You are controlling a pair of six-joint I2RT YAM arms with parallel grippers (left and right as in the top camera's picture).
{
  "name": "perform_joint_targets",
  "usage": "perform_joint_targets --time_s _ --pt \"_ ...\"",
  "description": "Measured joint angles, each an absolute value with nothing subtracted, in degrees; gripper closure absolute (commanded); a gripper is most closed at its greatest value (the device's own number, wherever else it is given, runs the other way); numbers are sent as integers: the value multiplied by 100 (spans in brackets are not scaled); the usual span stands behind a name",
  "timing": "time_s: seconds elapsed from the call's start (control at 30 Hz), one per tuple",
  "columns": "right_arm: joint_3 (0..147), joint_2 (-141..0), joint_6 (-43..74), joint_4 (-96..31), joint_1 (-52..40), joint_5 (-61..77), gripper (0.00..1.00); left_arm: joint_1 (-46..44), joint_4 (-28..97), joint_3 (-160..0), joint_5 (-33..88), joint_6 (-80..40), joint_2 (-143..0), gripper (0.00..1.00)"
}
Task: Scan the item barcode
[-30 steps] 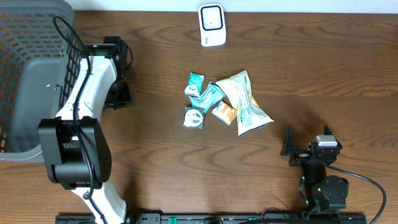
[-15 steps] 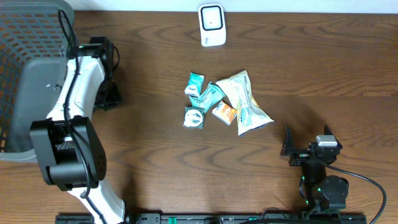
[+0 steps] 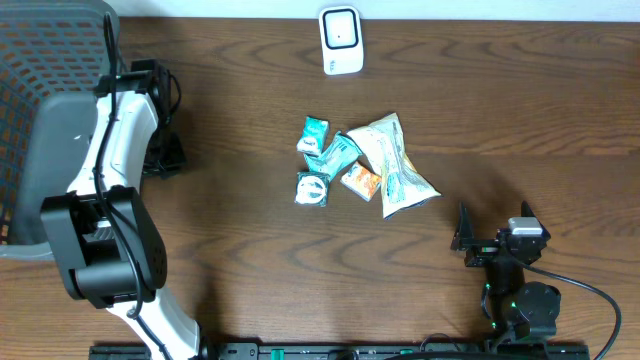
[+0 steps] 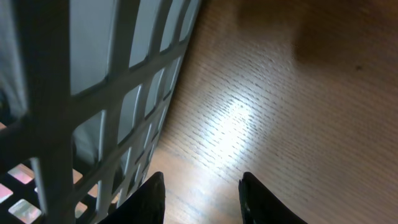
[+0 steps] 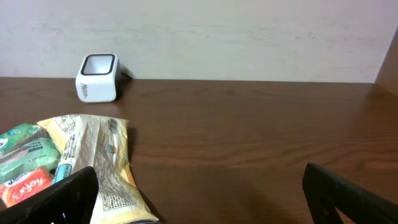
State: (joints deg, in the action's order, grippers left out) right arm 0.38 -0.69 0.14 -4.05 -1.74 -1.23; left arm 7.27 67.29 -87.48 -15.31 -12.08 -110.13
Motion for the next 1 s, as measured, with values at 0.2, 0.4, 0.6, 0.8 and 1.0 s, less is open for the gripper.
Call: perform_joint_targets --time_s 0.2,0.4,0.6,0.8,1.0 --pt "38 -69 14 -405 -174 -123 1 950 6685 -8748 -1518 -1179 -11013 62" --pt "38 -69 14 -405 -174 -123 1 1105 6685 -8748 -1516 -1181 -11013 62" --pt "38 -69 14 -405 -174 -123 1 1083 6716 -8748 -1245 -1199 -11013 62" --pt "38 -69 14 -405 -174 -123 1 845 6753 -8748 -854 -1205 -11013 61" --pt "38 -69 14 -403 -174 -126 1 69 6768 -8748 -709 -1271 -11013 43"
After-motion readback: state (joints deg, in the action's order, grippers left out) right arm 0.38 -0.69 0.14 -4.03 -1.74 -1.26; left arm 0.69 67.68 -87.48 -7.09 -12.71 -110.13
